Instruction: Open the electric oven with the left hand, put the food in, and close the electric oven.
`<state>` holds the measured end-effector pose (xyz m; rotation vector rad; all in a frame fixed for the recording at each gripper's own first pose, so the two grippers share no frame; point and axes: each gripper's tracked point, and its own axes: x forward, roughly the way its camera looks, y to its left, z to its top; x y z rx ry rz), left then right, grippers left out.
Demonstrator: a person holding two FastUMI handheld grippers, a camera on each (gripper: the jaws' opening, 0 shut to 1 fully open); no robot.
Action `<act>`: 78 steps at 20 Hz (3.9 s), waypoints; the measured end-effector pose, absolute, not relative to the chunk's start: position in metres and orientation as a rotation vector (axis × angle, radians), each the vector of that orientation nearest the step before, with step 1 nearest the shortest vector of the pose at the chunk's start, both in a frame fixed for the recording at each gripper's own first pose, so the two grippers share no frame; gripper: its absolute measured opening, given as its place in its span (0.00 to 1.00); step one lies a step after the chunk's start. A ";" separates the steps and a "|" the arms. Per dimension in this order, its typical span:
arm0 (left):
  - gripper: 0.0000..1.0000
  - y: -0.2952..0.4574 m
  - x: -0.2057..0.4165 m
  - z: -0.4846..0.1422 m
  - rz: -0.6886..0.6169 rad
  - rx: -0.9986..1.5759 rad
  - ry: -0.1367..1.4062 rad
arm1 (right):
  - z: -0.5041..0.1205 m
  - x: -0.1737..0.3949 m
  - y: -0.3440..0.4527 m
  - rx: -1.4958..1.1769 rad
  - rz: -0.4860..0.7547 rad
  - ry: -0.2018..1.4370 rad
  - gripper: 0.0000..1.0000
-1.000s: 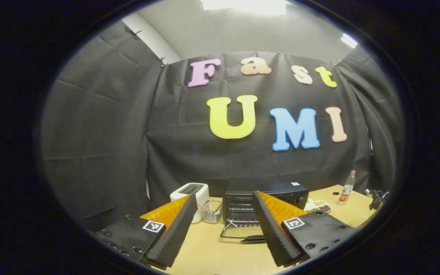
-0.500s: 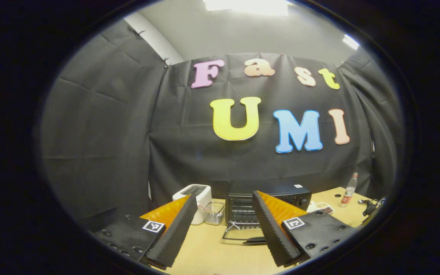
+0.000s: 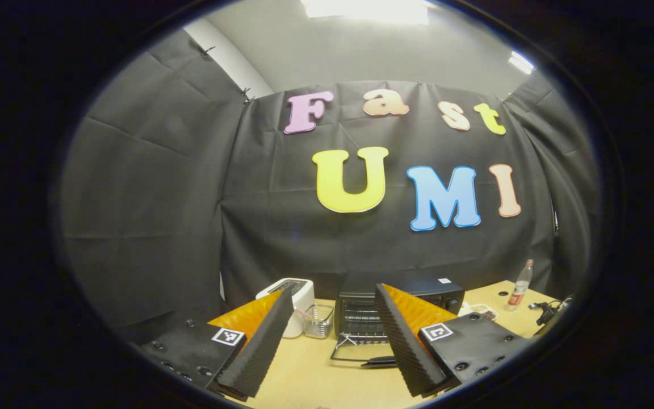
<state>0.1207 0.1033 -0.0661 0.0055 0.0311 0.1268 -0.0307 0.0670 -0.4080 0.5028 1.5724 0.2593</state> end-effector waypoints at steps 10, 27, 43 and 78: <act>0.94 0.114 0.120 -0.061 0.140 0.000 0.022 | -0.380 -0.029 0.080 0.663 0.322 1.518 0.01; 0.95 0.148 0.127 -0.064 0.158 -0.026 0.013 | -0.320 0.045 0.154 0.858 0.273 1.336 0.01; 0.97 0.205 0.156 -0.080 0.207 -0.015 0.026 | -0.313 0.154 0.237 1.141 0.039 1.147 0.01; 0.97 0.239 0.142 -0.101 0.254 0.018 0.113 | -0.315 0.282 0.302 1.462 -0.096 0.843 0.92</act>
